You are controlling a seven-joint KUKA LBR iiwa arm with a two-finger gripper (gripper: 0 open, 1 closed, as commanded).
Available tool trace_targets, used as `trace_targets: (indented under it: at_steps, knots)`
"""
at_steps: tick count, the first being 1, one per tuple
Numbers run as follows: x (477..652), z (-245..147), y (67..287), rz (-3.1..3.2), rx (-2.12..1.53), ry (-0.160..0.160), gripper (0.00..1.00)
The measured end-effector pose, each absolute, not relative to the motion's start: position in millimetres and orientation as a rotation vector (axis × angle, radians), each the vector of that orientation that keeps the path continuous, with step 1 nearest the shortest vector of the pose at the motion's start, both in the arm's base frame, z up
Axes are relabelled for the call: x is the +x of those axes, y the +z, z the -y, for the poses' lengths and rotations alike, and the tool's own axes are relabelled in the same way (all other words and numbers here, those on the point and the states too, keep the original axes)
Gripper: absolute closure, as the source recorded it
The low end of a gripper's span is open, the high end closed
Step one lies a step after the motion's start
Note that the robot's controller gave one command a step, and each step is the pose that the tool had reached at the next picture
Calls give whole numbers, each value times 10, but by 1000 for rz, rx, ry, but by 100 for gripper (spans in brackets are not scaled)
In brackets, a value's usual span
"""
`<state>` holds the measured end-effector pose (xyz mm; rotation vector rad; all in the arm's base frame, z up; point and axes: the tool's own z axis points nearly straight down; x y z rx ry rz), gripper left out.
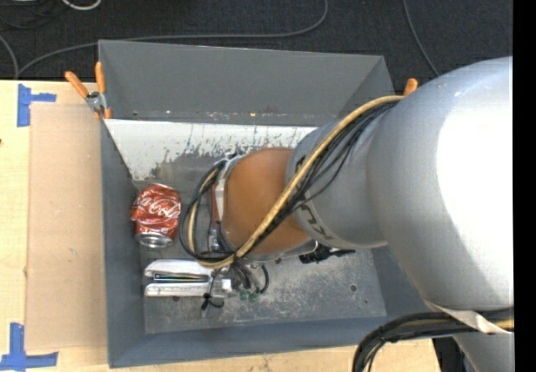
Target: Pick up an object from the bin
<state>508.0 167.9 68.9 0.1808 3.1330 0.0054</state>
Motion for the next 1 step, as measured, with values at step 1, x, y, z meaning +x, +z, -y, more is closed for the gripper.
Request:
trace_targets:
  at_steps: [1]
  knots:
    - [5177,-1620,660,-3150,150,-6,0]
